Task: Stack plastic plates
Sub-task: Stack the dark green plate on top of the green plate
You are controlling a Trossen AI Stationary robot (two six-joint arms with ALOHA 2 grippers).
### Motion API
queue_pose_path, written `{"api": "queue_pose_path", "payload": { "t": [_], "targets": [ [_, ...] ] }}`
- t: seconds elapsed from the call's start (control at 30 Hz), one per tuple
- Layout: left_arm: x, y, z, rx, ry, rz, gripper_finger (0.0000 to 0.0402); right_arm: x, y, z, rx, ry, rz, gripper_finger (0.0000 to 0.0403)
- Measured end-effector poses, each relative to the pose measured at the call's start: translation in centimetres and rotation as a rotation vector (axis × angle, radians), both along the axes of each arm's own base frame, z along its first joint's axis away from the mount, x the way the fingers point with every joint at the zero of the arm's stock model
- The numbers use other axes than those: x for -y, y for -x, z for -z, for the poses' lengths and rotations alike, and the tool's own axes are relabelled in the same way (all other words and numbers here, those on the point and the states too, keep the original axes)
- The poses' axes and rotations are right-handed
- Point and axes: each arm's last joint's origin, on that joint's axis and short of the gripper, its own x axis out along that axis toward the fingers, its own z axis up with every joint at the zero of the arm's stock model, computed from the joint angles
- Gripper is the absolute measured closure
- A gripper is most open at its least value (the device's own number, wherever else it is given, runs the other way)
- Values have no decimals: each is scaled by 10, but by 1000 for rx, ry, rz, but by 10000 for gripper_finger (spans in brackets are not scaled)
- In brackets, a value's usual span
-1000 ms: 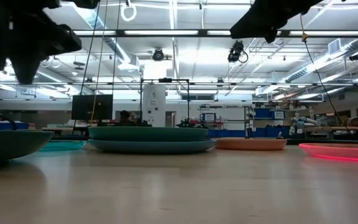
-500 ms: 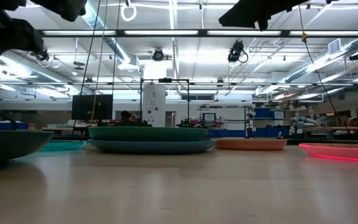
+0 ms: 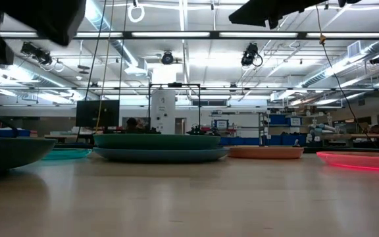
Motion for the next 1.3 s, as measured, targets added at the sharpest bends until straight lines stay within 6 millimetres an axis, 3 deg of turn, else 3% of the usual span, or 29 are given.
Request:
{"api": "queue_pose_path", "payload": {
  "t": [0.27,0.57,0.7,1.3],
  "targets": [
    [2,2,19,-81,-34,32,271,0,0,1,-6,-2,-17,293],
    [-1,3,15,-106,-22,48,383,-1,0,1,-3,-17,-42,293],
    [-3,3,10,-111,-25,41,389,-1,0,2,-7,-33,-40,293],
    [-14,-6,-59,-148,-183,66,391,-1,0,4,-32,-41,-40,293]
  ]
}}
